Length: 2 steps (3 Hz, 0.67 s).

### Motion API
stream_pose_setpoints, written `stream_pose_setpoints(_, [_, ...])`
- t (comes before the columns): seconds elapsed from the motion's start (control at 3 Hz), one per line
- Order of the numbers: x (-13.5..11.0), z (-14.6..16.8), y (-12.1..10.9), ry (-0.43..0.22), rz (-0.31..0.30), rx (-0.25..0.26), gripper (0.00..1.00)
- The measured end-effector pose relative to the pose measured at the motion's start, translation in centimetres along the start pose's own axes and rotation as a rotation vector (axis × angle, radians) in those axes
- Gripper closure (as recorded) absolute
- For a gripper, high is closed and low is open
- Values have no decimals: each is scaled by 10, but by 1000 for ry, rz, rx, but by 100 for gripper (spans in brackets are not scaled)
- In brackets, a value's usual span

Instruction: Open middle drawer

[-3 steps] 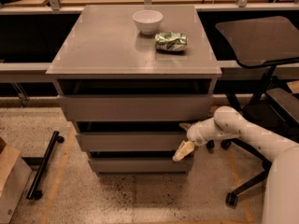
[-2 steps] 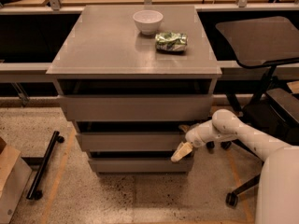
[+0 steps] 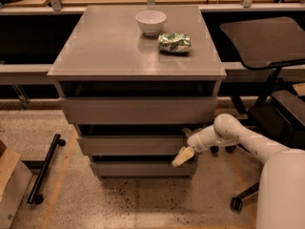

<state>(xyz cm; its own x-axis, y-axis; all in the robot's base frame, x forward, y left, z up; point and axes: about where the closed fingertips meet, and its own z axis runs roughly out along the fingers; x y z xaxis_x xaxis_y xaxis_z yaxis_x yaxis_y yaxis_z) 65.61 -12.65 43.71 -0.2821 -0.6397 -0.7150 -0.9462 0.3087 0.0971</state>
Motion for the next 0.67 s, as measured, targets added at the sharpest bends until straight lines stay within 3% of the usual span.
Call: stream_pose_setpoints(0.67, [-3, -3, 1, 0, 0, 0, 41])
